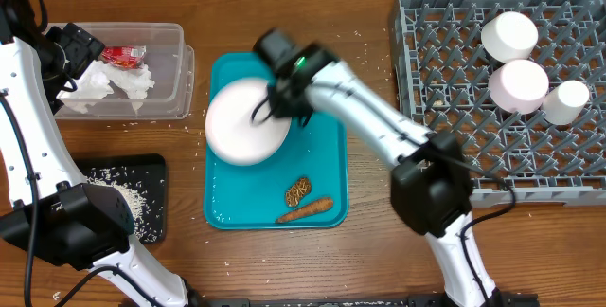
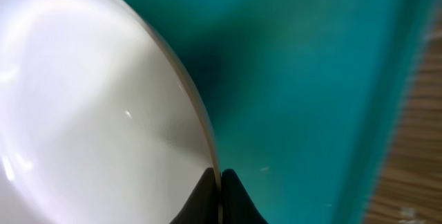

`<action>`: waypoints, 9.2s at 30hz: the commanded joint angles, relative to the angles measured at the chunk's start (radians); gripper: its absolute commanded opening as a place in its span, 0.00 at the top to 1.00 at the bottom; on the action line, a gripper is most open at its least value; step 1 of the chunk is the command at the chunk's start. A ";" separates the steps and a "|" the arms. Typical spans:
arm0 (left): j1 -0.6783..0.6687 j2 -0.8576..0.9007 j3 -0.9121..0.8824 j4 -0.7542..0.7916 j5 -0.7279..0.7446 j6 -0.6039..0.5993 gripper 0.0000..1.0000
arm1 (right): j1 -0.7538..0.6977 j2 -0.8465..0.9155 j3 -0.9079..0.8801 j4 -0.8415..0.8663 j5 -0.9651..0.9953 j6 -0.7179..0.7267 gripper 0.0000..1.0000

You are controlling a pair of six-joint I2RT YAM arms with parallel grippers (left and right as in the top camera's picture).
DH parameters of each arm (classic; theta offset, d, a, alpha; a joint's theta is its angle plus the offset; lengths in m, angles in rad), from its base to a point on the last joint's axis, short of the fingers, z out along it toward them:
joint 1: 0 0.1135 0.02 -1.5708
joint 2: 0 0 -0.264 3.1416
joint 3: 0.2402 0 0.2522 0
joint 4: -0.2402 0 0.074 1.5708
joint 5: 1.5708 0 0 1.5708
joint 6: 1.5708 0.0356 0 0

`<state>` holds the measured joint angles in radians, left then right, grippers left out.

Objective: Sort waste into correct bins and load items into the dishwasher
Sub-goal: 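Lift the white plate and carry it over the dish rack, then stand the plate upright at the rack's back and release it, then reach the left gripper to the brown food scrap on the tray, then grip the food scrap and carry it to the black rice tray, then drop the food scrap onto the rice on the black tray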

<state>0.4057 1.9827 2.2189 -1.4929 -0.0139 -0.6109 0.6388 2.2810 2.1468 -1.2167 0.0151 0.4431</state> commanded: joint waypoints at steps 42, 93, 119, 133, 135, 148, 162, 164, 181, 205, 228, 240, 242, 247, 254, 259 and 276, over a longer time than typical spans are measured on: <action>0.000 -0.004 0.013 0.002 0.004 -0.013 0.00 | -0.625 0.019 0.214 -0.023 0.847 -0.077 0.96; -0.009 -0.002 0.013 0.002 0.004 -0.013 0.00 | -0.603 -0.411 0.153 -0.202 -0.047 0.108 0.00; -0.008 -0.002 0.013 0.002 0.004 -0.014 0.00 | -1.184 -0.411 0.150 -0.181 0.055 0.108 0.00; -0.011 -0.002 0.012 -0.114 0.251 -0.032 0.00 | -1.184 -0.411 0.150 -0.181 0.055 0.108 0.00; -0.023 0.000 0.006 -0.164 0.305 0.047 0.02 | -1.184 -0.411 0.150 -0.181 0.055 0.108 0.00; -0.433 -0.003 -0.314 -0.179 0.372 0.373 0.03 | -1.184 -0.411 0.150 -0.181 0.055 0.108 0.00; -0.929 -0.002 -0.675 0.176 0.077 0.401 0.00 | -1.184 -0.411 0.150 -0.181 0.055 0.108 0.00; -0.977 -0.002 -0.718 0.257 0.017 0.402 0.00 | -1.184 -0.411 0.150 -0.181 0.055 0.108 0.00; -1.034 -0.002 -0.908 0.425 -0.034 0.476 0.02 | -1.184 -0.411 0.150 -0.181 0.055 0.108 0.00; -1.033 -0.002 -0.954 0.450 0.066 0.349 0.59 | -1.184 -0.411 0.150 -0.181 0.055 0.108 0.00; -0.603 -0.003 -0.617 0.136 -0.004 0.235 0.78 | -1.184 -0.411 0.150 -0.181 0.055 0.108 0.00; -0.127 -0.005 -0.570 0.076 -0.019 0.087 0.75 | -1.184 -0.411 0.150 -0.181 0.055 0.108 0.00; -0.079 -0.005 -0.570 0.064 -0.019 0.079 0.74 | -1.184 -0.411 0.150 -0.181 0.055 0.108 0.00; 0.019 -0.005 -0.571 0.054 -0.019 0.078 0.72 | -1.184 -0.411 0.150 -0.181 0.055 0.108 0.00; 0.119 -0.005 -0.576 0.060 -0.019 0.053 0.69 | -1.184 -0.411 0.150 -0.181 0.055 0.108 0.00; 0.157 -0.005 -0.597 0.080 -0.020 0.043 0.67 | -1.184 -0.411 0.150 -0.181 0.055 0.108 0.00; 0.217 -0.004 -0.801 0.218 -0.024 0.005 0.62 | -1.184 -0.411 0.150 -0.181 0.055 0.108 0.00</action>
<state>0.6117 1.9827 1.4391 -1.2812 -0.0311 -0.5823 -0.5453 1.8973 2.2971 -1.4040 0.0597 0.5465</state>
